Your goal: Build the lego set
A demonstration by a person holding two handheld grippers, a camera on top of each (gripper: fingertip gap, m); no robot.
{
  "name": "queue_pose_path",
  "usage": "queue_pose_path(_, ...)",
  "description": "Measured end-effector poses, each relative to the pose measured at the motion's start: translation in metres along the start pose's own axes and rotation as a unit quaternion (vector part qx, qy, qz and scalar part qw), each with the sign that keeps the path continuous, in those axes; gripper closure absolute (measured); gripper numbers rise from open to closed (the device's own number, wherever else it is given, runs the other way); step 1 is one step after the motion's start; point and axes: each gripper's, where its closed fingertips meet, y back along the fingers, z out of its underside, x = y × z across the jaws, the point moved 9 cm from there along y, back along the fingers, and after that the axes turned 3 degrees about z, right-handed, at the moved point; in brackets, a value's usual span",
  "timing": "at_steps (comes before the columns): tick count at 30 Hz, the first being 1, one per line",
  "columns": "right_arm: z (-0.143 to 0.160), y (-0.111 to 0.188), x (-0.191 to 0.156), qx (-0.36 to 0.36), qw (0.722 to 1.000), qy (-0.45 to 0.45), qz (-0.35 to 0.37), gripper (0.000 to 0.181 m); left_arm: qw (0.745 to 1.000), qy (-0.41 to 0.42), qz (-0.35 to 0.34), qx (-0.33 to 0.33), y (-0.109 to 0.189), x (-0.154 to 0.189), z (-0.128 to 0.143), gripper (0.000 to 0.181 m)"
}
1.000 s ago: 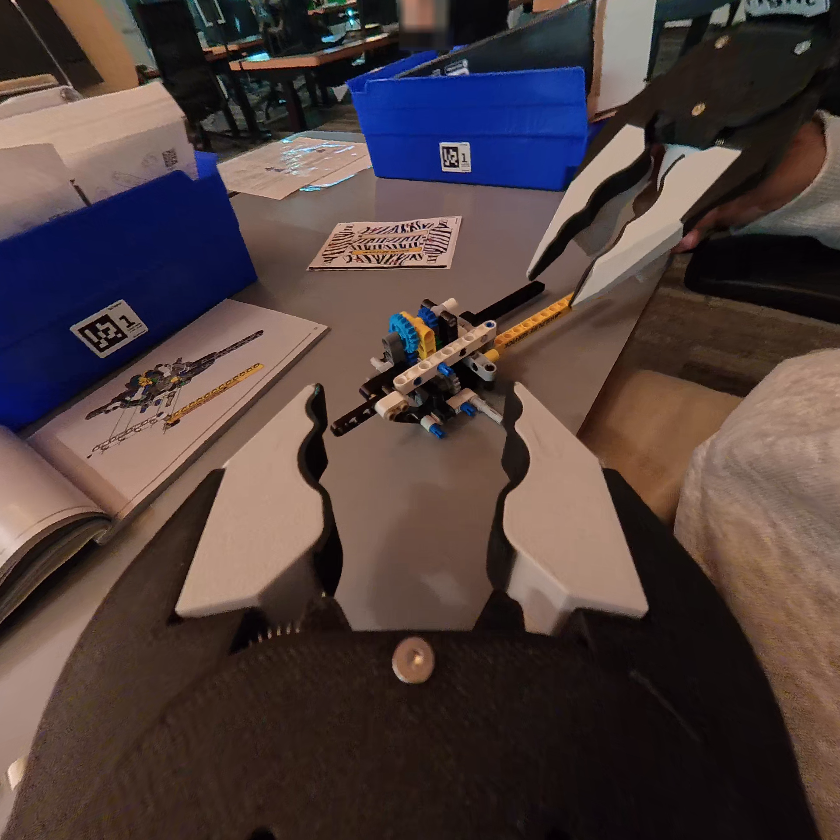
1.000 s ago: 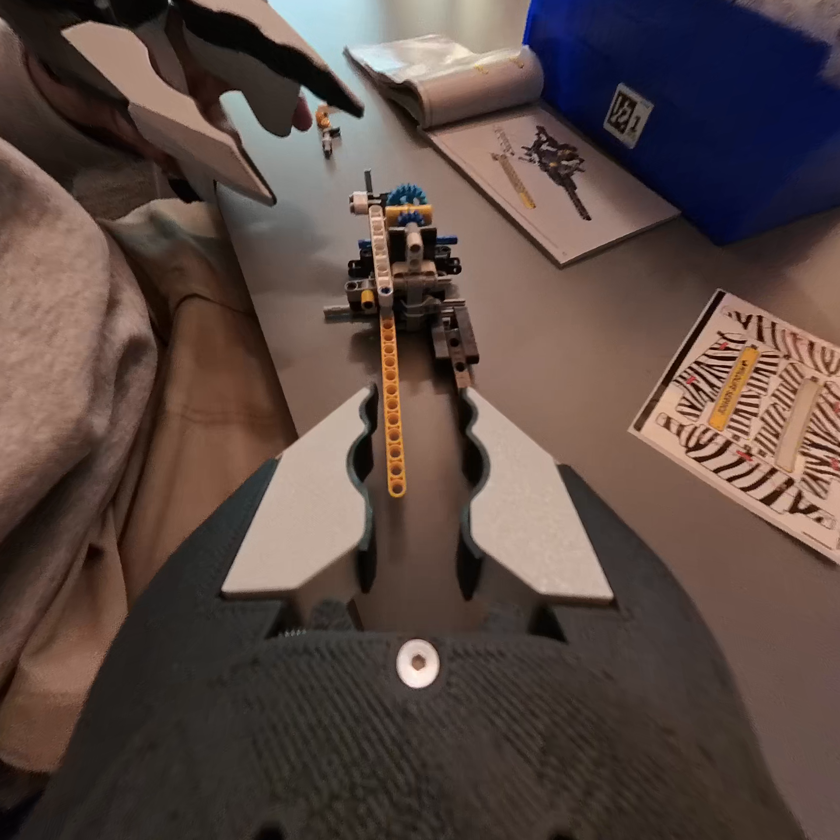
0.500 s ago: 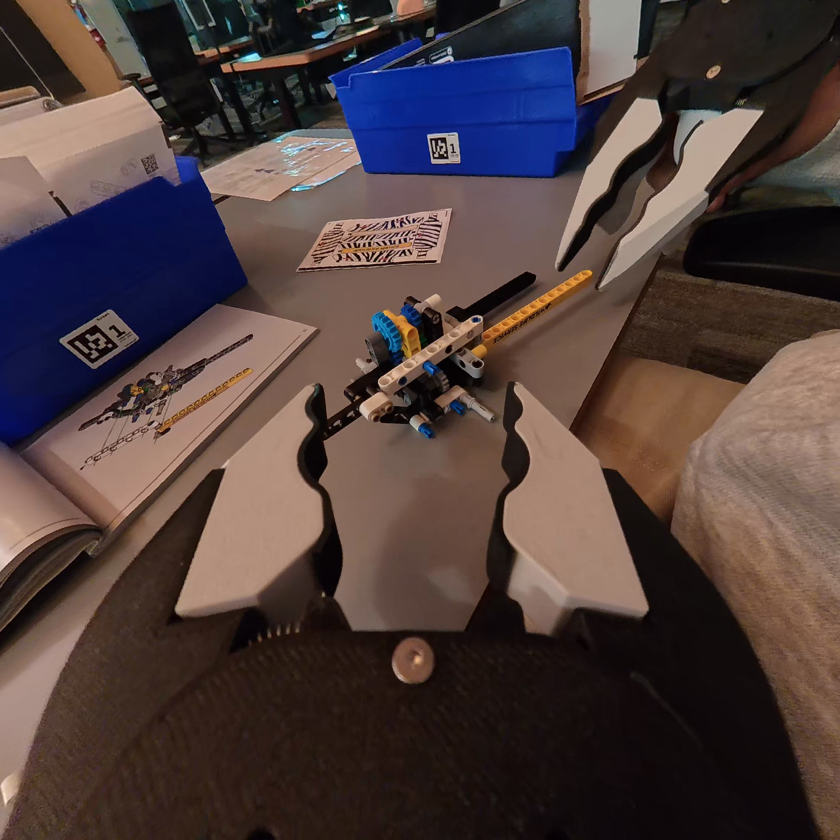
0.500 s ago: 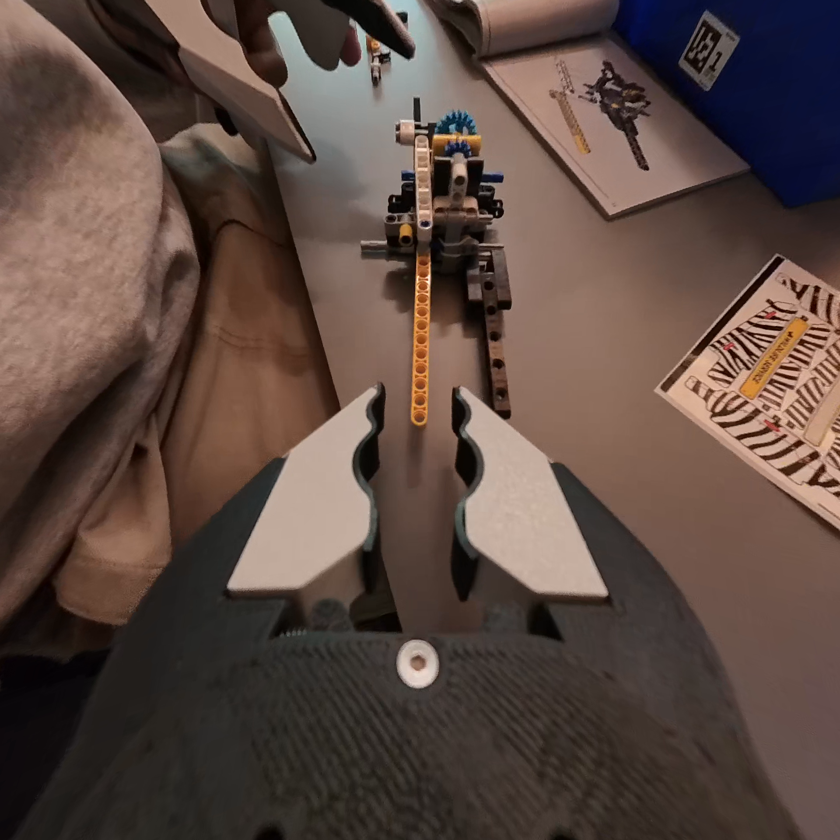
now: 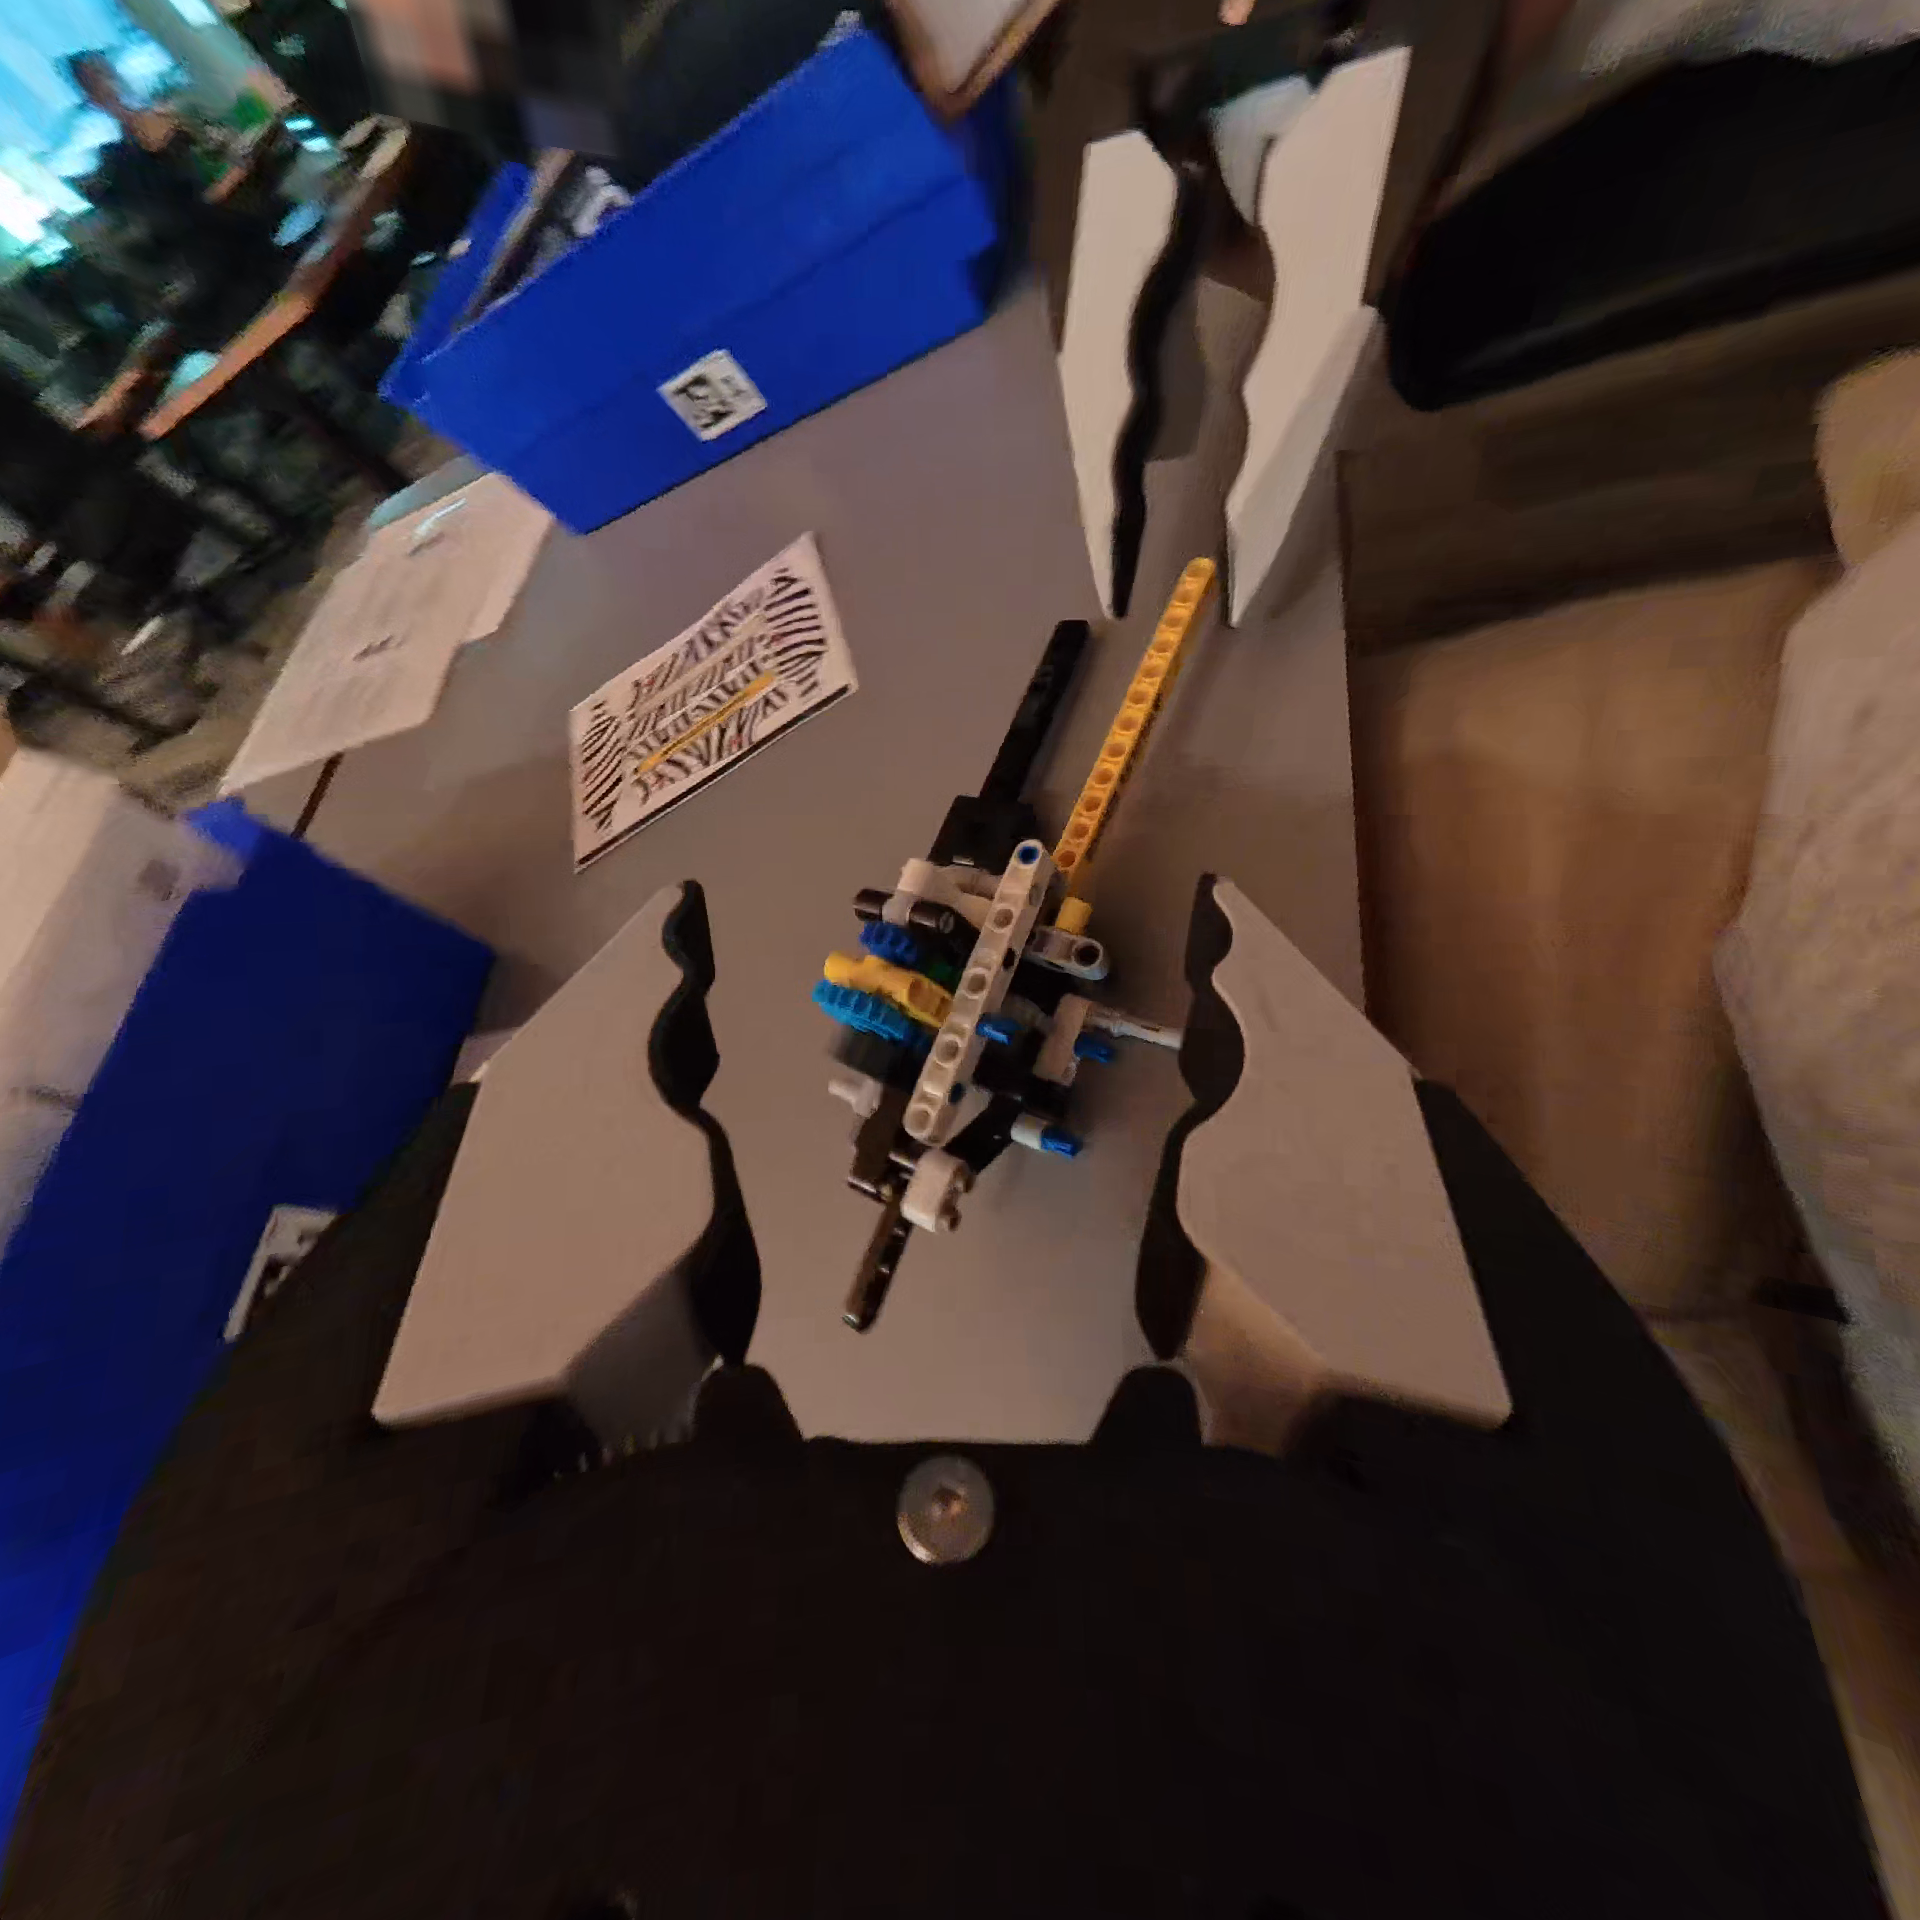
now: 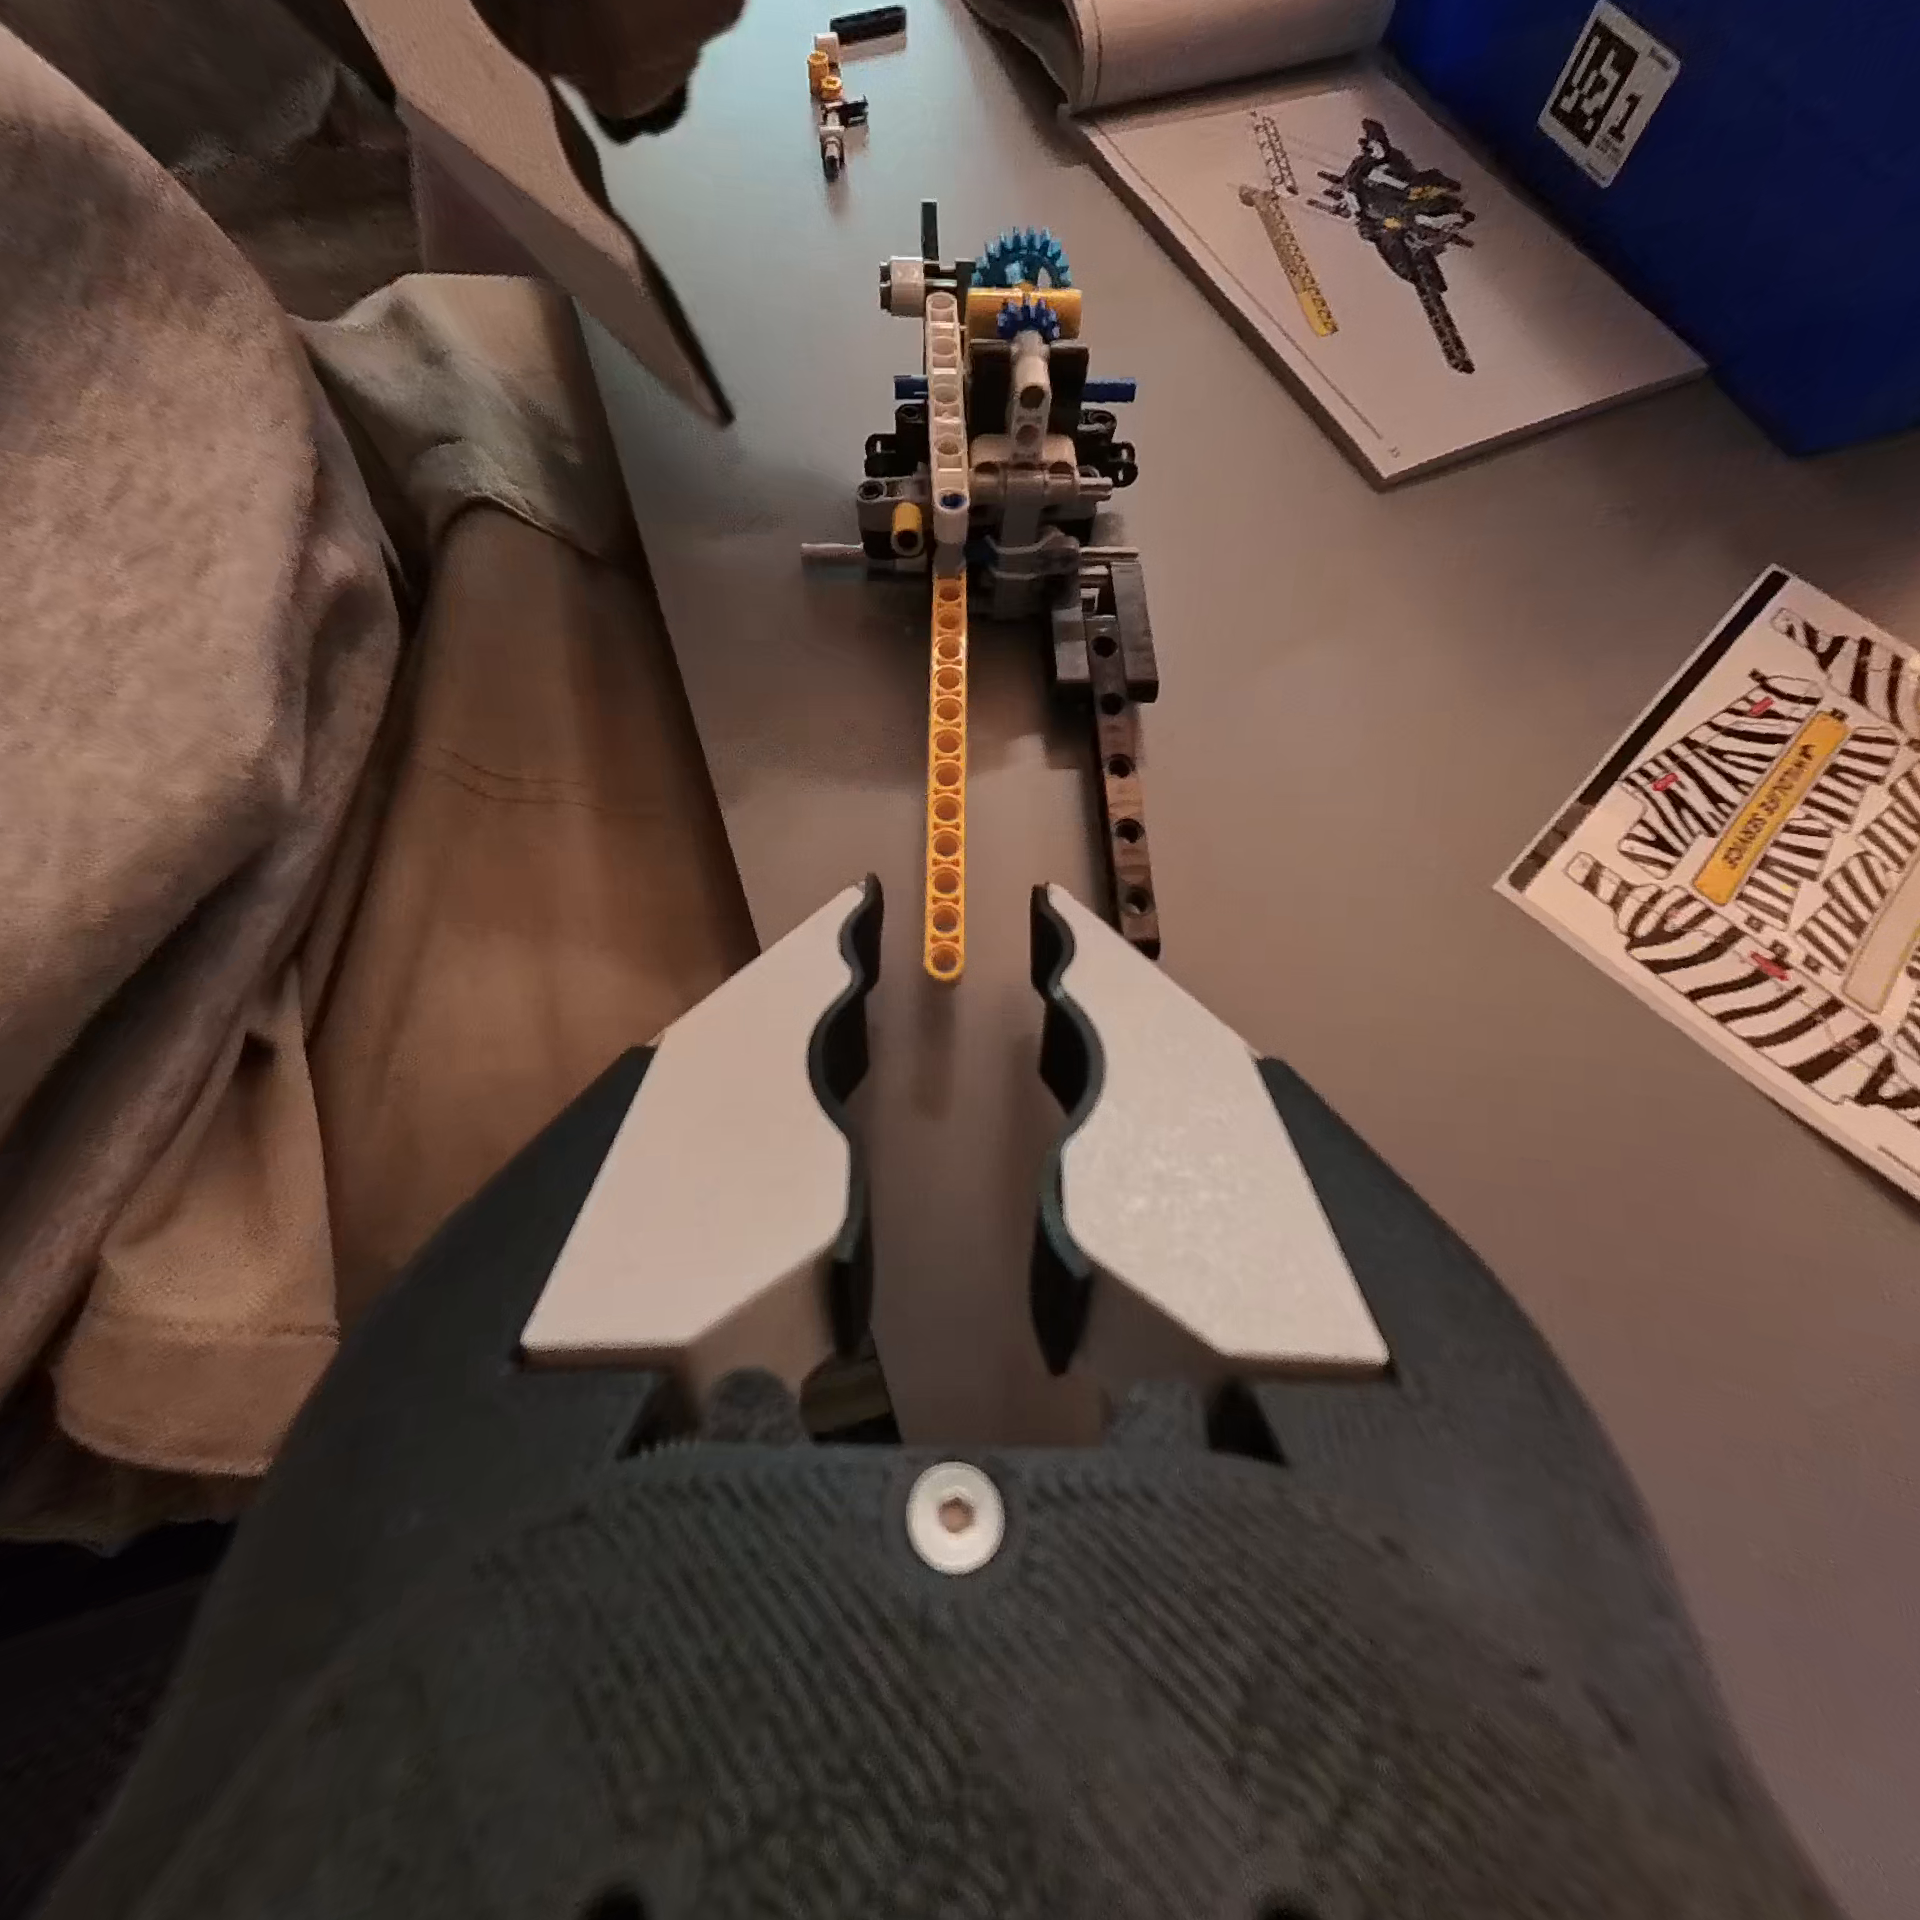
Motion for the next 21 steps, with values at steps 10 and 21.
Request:
queue_pose_path(10, 0.003, -0.002, 0.006, 0.006, 1.0, -0.021, -0.005, 0.154, 0.956, -0.038, 0.276, -0.086, -0.042, -0.041, -0.008, 0.079)
queue_pose_path(21, 0.003, -0.003, 0.009, 0.006, 0.999, -0.035, -0.015, 0.154, 0.927, -0.045, 0.327, -0.177, -0.079, -0.037, -0.027, 0.097)
